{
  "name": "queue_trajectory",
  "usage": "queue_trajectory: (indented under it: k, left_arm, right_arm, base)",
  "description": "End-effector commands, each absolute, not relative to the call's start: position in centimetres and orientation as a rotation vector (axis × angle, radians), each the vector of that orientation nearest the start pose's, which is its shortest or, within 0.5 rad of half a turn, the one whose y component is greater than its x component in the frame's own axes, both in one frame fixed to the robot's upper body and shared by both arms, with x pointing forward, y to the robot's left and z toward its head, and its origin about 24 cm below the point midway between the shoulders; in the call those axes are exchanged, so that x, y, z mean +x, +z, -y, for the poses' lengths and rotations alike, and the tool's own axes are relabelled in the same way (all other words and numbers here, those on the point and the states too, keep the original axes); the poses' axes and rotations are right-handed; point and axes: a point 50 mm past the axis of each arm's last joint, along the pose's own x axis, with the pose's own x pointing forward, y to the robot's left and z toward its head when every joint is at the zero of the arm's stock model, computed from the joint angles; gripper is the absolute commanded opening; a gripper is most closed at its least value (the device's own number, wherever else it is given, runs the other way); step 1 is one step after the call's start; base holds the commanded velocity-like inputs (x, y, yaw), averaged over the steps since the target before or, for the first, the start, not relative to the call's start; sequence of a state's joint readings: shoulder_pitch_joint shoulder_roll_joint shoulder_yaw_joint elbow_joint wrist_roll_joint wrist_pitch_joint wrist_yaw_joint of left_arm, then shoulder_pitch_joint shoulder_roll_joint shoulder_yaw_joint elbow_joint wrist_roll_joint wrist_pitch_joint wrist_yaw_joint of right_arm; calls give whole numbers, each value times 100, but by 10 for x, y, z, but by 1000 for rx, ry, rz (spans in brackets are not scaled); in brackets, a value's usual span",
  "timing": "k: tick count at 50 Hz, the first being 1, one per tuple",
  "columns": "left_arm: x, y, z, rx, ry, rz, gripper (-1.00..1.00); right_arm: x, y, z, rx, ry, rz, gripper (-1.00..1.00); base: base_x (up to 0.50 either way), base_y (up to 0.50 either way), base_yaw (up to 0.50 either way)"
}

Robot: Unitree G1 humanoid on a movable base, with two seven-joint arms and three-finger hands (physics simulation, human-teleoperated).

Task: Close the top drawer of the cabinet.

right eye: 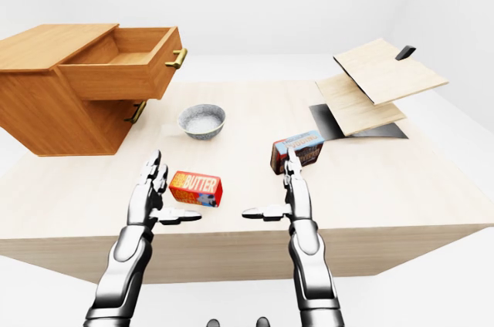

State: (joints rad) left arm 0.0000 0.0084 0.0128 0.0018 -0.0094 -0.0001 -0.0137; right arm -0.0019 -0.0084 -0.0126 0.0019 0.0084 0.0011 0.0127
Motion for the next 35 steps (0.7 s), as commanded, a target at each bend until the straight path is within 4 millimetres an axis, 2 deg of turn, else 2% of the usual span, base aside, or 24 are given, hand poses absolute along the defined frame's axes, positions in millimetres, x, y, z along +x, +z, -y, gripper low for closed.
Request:
queue_trajectory:
  k: [1, 6, 10, 13, 18, 24, 29, 35]
  left_arm:
    - [253, 42, -160, -3, -3, -3, 100]
    - [253, 46, -160, -5, -4, -2, 100]
    - [256, 52, -159, -5, -11, -8, 100]
    - [260, 68, -160, -5, -13, 60, 100]
    - [264, 98, -162, 4, -19, 182, 100]
    - [266, 129, -162, 10, -27, 312, 100]
    - [263, 136, -159, 8, -36, 345, 100]
    - [259, 140, -156, 5, -48, 366, 100]
  right_arm:
    - [256, 44, 158, -4, 3, 0, 100]
    - [257, 50, 158, -10, 4, 5, 100]
    - [260, 68, 158, -13, 3, 59, 100]
    - [262, 83, 155, -22, 10, 123, 100]
    - [265, 122, 156, -16, 8, 283, 100]
    - [261, 152, 158, 8, 12, 413, 100]
    - [258, 162, 158, 24, 13, 461, 100]
    - [255, 158, 158, 26, 19, 445, 100]
  base:
    - [0, 0, 0]
    - [0, 0, 0]
    - [0, 0, 0]
    - [0, 0, 0]
    - [0, 0, 0]
    - [0, 0, 0]
    - [0, 0, 0]
    - [0, 0, 0]
